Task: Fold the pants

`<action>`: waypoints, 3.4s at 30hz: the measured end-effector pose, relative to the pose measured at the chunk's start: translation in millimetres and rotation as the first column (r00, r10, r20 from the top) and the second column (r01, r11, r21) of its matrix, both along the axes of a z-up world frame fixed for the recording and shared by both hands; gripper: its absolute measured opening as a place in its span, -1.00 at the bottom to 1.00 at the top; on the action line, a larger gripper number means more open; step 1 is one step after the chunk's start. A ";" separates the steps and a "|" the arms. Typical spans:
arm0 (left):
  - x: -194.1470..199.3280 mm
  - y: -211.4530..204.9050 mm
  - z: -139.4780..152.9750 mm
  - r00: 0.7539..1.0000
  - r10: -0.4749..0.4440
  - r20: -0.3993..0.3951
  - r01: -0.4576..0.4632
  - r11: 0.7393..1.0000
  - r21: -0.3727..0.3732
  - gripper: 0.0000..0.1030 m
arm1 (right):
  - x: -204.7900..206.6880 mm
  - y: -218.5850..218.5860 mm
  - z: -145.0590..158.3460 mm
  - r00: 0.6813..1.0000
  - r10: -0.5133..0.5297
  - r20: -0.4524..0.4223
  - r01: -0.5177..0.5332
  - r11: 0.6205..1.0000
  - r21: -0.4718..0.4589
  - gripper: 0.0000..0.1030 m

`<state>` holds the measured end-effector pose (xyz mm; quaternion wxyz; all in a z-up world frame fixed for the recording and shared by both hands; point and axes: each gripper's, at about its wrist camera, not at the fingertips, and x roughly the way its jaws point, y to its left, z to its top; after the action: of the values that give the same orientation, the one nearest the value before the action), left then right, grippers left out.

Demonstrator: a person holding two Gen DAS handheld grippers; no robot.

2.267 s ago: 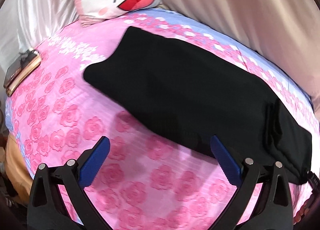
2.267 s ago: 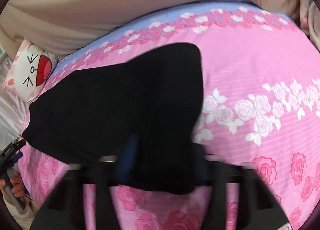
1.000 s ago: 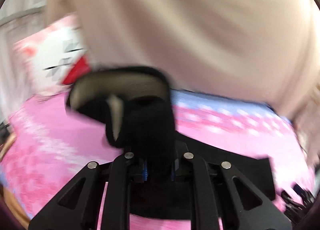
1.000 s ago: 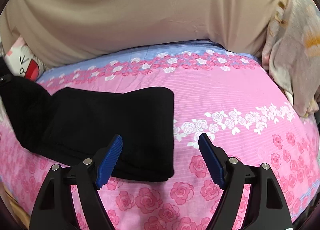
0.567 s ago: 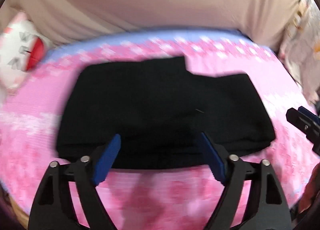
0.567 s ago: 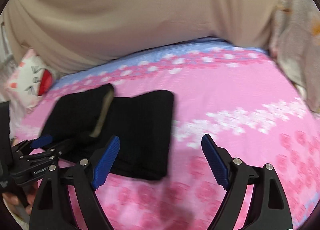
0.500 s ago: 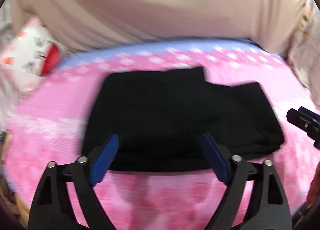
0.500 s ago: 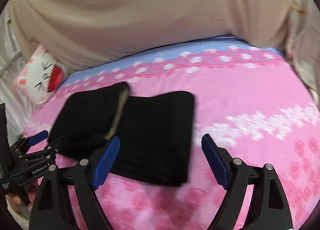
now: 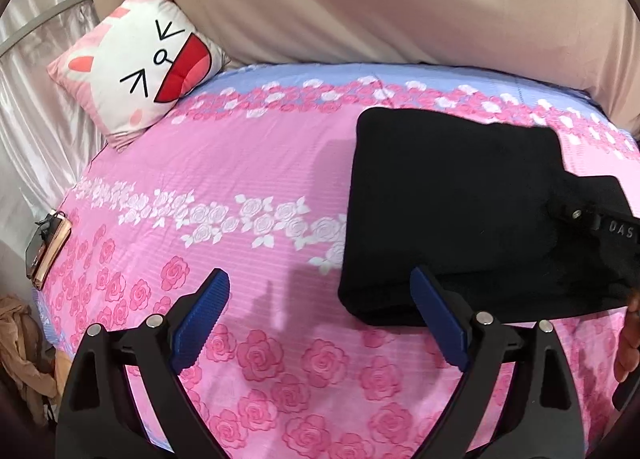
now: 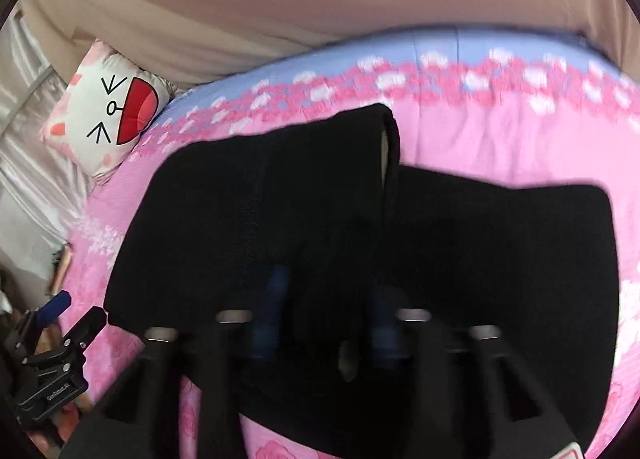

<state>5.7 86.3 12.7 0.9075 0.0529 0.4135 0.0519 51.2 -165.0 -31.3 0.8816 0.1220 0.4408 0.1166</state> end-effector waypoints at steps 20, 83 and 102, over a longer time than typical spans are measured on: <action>5.9 -24.2 -8.0 0.999 -0.028 -0.044 0.027 0.999 -0.042 0.78 | -73.8 -119.4 27.8 0.959 -0.269 0.095 0.275 0.960 -0.059 -0.10; -32.5 -74.4 -20.4 0.993 -0.113 -0.035 0.114 0.993 0.026 0.73 | -137.1 -94.8 35.5 0.971 -0.232 0.063 0.239 0.953 -0.184 -0.45; -40.8 -75.0 -24.2 0.991 -0.122 -0.046 0.123 0.992 0.029 0.78 | -162.0 -87.7 23.8 0.973 -0.227 0.043 0.231 0.951 -0.206 -0.47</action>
<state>-35.0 11.3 -11.5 0.8986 0.0939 0.4286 0.0016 -110.8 -252.6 -7.5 0.9011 0.0776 0.4253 -0.0326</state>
